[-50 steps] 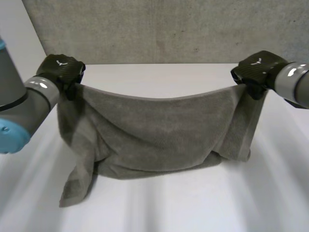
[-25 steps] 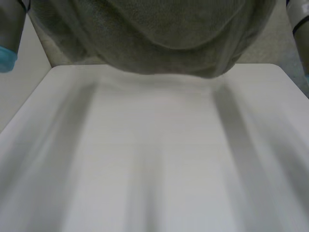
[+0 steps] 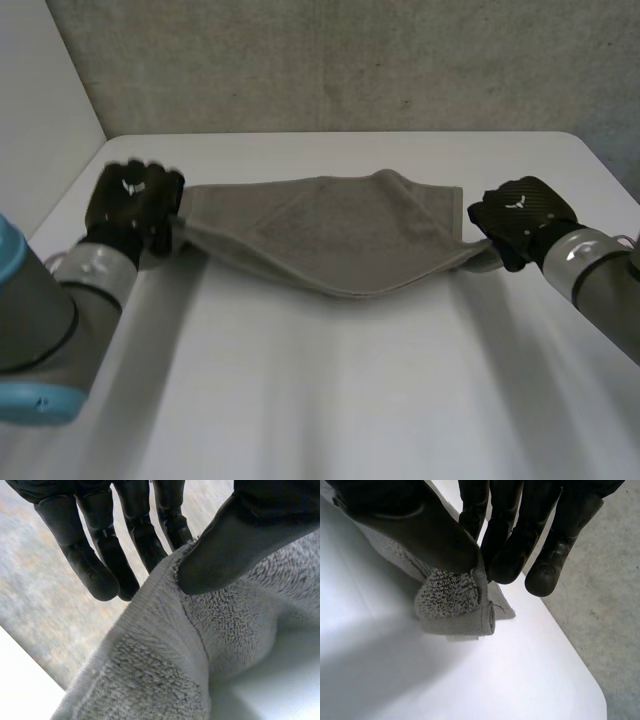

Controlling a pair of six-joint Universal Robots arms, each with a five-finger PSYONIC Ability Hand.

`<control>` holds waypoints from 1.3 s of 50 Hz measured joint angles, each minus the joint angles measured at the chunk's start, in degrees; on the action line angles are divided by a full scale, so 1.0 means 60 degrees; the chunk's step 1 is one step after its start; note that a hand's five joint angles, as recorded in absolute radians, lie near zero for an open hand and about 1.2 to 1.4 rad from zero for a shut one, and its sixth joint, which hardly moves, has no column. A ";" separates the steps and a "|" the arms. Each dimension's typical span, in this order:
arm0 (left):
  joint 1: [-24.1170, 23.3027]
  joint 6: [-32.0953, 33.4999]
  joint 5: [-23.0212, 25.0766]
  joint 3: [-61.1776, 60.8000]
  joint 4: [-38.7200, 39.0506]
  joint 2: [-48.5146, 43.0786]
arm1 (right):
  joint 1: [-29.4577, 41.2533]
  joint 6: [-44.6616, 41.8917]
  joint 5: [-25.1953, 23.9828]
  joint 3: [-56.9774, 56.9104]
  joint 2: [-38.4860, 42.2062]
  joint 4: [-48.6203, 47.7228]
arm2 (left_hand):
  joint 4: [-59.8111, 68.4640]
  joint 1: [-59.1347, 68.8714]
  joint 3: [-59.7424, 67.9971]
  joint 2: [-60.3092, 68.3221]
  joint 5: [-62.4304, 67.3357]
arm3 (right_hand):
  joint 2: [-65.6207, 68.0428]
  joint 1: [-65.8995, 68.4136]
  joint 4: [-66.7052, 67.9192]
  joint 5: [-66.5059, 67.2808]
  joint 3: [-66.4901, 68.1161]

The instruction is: Fold the towel.

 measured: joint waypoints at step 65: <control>0.1017 0.2087 0.0963 -0.2920 -0.0235 0.3560 | -0.2403 -0.0082 -0.0979 0.1878 -0.4479 0.1370 | -0.0054 0.0101 -0.0050 0.0005 0.0024 | 0.0000 0.0001 0.0000 0.0001 0.0000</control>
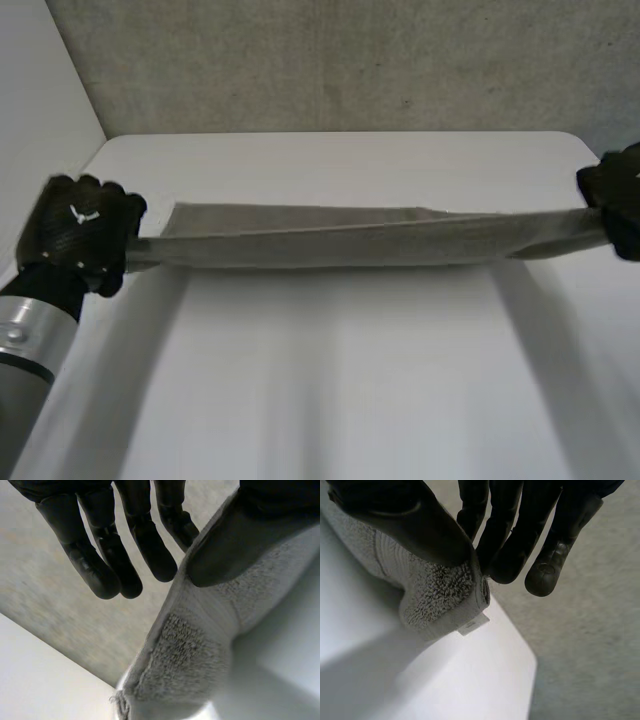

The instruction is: Fold the towel.

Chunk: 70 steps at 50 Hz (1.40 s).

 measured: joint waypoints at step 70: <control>-0.1773 -0.0221 -0.1579 0.8997 -0.1600 -0.8733 | 0.2011 -0.0064 0.2381 -0.4681 0.7690 -0.2507 | -1.1996 -1.1299 -1.2400 -1.2044 -1.1970 | -0.9964 -1.0456 -1.0433 -1.0941 -1.0476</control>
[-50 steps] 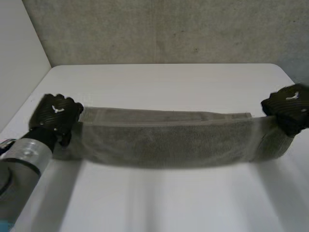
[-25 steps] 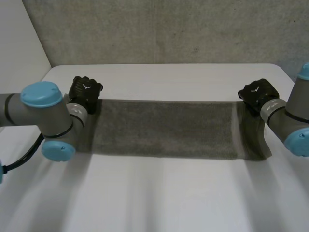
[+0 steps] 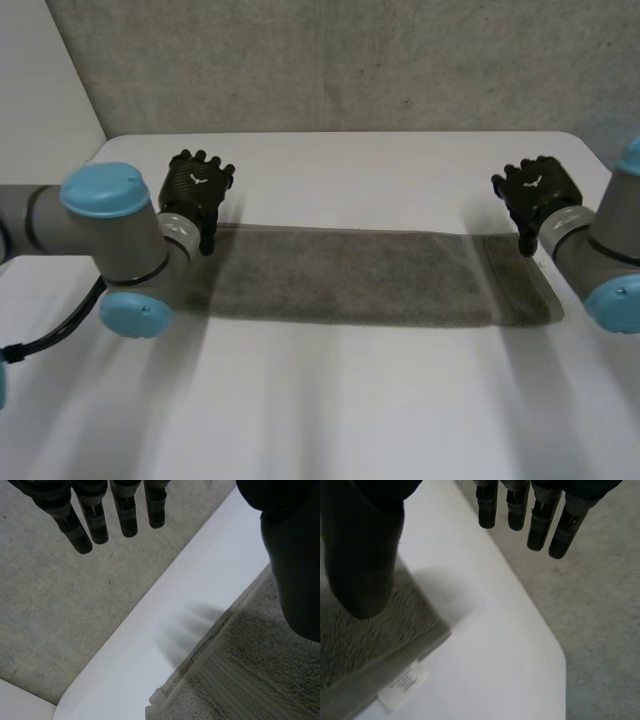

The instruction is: Fold the towel.

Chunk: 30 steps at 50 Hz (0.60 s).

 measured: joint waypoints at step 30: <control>0.0149 -0.1610 0.0935 -0.7362 0.2587 0.5284 | -0.2252 0.1443 -0.3227 0.4734 -0.2613 0.1018 | 0.0000 0.0000 0.0002 0.0002 0.0027 | 0.0311 0.0719 0.0467 0.1188 0.0523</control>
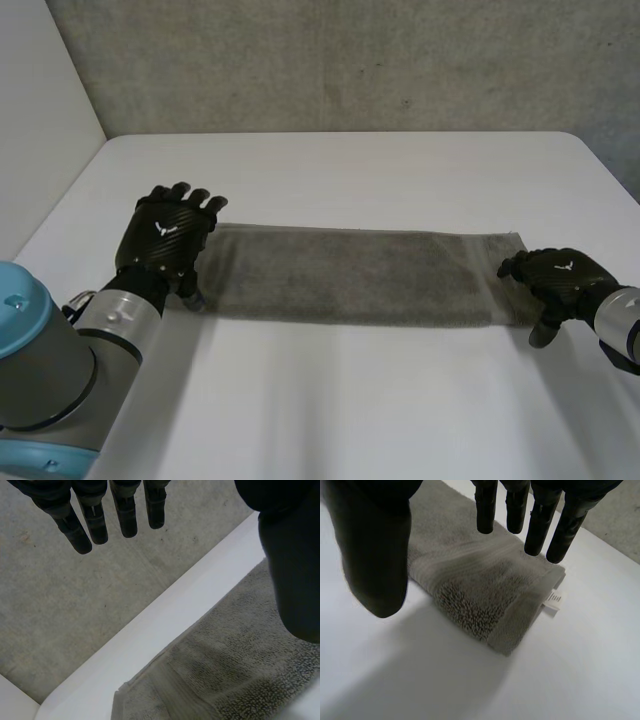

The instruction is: Fold the towel.

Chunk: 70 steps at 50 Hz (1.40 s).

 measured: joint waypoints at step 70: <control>-0.0077 -0.0224 -0.0137 0.0850 0.0013 0.0887 | 0.5876 -0.0460 0.2055 -0.5279 0.1681 -0.0532 | 0.0000 0.0000 -0.0001 -0.0001 -0.0021 | 0.9561 0.9611 0.9919 0.9712 0.9964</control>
